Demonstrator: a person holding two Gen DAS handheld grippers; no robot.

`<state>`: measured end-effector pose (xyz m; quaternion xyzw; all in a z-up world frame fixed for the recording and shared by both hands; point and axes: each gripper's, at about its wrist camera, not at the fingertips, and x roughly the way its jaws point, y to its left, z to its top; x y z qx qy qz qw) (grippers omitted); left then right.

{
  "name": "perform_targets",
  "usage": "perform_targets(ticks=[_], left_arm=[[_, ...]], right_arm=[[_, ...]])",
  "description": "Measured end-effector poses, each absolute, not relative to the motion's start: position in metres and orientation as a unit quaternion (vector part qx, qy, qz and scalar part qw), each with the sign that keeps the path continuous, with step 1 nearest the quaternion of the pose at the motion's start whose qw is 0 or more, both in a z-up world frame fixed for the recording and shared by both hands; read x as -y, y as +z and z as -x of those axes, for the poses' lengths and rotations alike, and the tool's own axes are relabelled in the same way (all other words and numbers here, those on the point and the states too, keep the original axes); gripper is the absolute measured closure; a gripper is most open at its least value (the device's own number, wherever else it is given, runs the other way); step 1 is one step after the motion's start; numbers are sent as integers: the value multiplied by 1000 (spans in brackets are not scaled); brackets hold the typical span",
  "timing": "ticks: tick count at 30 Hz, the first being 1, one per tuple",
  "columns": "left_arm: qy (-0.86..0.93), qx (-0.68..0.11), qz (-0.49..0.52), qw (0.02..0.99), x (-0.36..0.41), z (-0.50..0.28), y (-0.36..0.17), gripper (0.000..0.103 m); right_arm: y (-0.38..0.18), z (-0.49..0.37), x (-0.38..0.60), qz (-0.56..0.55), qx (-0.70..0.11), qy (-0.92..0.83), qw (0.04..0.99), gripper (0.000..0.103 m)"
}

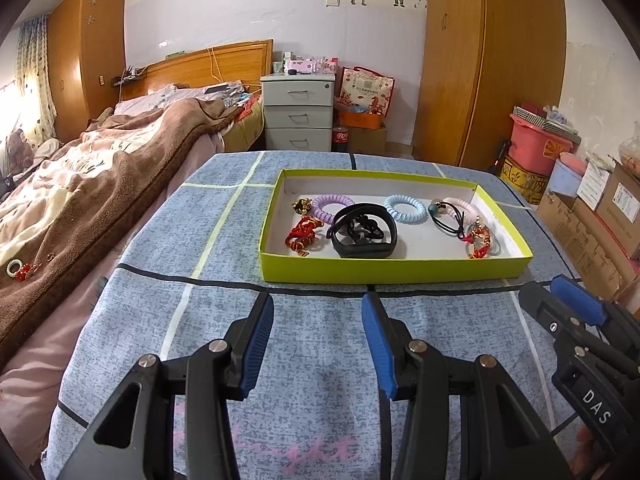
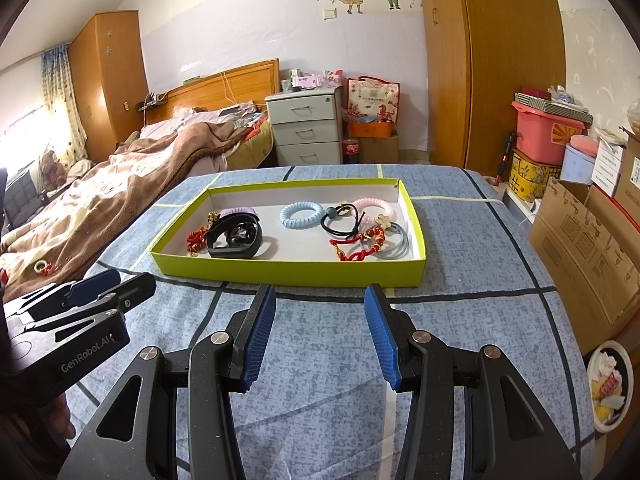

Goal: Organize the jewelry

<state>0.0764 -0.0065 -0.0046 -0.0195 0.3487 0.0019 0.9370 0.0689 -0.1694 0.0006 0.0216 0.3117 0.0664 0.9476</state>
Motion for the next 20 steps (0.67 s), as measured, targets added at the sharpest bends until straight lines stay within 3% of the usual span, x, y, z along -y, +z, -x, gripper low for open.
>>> perform_targets(ticks=[20], left_arm=[[1, -346, 22, 938, 6, -74, -3, 55]], right_arm=[[-1, -70, 169, -22, -312, 66, 947, 56]])
